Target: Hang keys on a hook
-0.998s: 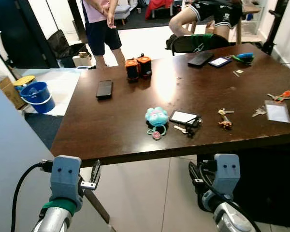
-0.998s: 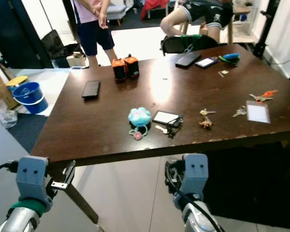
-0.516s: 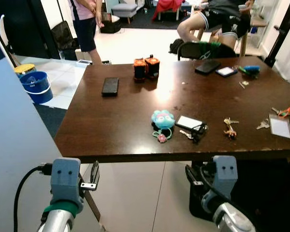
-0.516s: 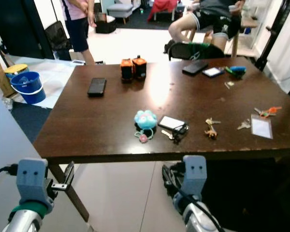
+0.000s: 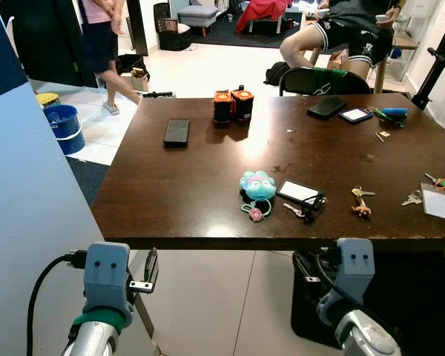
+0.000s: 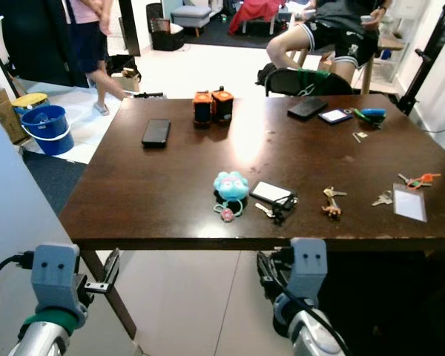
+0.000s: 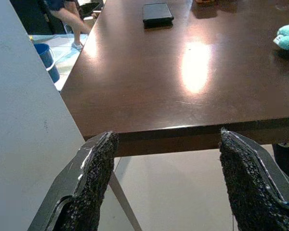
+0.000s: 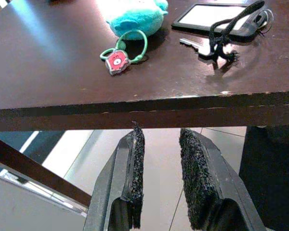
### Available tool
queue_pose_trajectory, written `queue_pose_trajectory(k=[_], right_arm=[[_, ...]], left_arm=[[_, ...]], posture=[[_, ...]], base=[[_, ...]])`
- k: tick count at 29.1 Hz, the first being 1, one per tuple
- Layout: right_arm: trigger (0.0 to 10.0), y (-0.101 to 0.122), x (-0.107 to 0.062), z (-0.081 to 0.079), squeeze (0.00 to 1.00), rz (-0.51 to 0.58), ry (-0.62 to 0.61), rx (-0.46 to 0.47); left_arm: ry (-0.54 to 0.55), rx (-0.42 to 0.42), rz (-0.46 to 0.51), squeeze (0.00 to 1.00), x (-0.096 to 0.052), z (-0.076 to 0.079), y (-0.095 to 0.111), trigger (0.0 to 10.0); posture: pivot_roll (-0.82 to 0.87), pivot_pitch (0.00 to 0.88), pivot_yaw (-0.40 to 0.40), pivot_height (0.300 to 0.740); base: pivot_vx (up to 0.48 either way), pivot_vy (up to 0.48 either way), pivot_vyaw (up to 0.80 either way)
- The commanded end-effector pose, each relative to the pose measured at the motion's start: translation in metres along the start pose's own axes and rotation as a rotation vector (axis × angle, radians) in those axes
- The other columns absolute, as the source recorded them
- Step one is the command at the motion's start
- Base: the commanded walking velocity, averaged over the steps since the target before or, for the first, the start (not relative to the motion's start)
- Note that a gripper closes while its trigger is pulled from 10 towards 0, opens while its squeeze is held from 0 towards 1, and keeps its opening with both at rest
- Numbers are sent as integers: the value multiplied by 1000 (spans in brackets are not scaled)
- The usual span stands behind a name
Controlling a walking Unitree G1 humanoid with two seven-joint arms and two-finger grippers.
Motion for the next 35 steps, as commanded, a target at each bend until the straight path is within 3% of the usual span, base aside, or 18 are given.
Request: queue_pose_trajectory(k=[1,9,35], right_arm=[[10000,-5,-1,2,0,-15,-2,23],[10000,-3,0,2,0,-5,-7,31],[10000,-4,-3,-4,0,14,-7,62]], left_arm=[[2,11,-26,0,-2,1,-7,10000],[-15,-2,-4,0,0,4,-2,10000],[-32,-1,-2,0,-2,0,-1,10000]], posture=[[-130,77,97,740],[-134,82,112,740],[-123,90,144,740]], base=[[0,0,0],[0,0,0],[0,-480,0]])
Point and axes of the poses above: a point about 5 cm out from each wrist's last joint towards the gripper, its own x axis pointing out of the wrist towards the gripper, its own y axis along the axis of the wrist's last joint, z = x × y, the point moved 3 cm from there along x, pointing out of the wrist towards the gripper, and after that the axes turned 15 degrees about x, right-handed, at the moved point
